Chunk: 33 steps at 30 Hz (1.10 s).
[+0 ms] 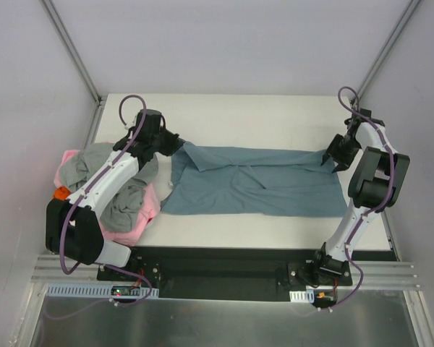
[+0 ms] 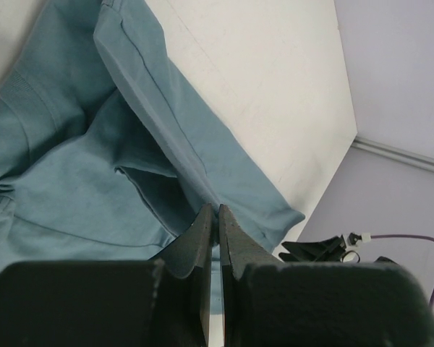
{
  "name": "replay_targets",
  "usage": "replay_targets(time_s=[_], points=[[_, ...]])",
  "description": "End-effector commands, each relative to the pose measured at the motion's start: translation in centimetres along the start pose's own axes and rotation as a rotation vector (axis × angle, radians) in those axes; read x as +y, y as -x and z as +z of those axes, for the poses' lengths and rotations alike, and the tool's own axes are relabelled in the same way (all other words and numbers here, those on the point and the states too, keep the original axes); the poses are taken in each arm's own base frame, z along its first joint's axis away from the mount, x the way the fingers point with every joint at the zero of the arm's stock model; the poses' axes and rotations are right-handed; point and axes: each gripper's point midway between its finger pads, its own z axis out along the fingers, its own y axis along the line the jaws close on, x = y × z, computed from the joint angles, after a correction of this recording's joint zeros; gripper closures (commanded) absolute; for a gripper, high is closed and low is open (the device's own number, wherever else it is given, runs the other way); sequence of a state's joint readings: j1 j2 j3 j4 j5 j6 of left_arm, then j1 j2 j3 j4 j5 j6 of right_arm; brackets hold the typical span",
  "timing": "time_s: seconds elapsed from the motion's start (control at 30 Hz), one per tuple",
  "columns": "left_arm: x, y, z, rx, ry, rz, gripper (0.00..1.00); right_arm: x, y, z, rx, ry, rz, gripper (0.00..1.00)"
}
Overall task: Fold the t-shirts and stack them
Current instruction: Fold the other side of the tshirt into a rectangle
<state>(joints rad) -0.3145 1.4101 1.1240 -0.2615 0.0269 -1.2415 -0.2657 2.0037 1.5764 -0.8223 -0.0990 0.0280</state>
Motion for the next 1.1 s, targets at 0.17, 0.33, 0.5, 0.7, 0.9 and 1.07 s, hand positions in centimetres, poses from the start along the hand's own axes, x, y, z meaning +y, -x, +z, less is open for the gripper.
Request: replay_targets(time_s=[0.17,0.33,0.5,0.7,0.9,1.07], points=[[0.0,0.0,-0.9,-0.002,-0.023,0.012,1.0,-0.8,1.4,0.2,-0.058,-0.043,0.045,0.54],[0.1,0.1,-1.0,-0.008,-0.022,0.004,1.0,-1.0,1.2,1.4,-0.03,-0.038,0.061,0.55],[-0.1,0.2,-1.0,-0.011,-0.024,0.006,1.0,-1.5,0.7,2.0,-0.02,-0.057,0.056,0.55],[-0.3,0.2,-1.1,-0.008,-0.03,0.009,1.0,-1.5,1.1,2.8,-0.024,-0.059,0.065,0.57],[-0.4,0.5,-1.4,-0.024,-0.034,0.012,1.0,-1.4,1.3,3.4,-0.017,-0.057,0.074,0.59],[-0.6,0.5,-1.5,-0.024,-0.036,0.012,1.0,-1.7,1.3,3.0,-0.028,-0.074,0.074,0.81]])
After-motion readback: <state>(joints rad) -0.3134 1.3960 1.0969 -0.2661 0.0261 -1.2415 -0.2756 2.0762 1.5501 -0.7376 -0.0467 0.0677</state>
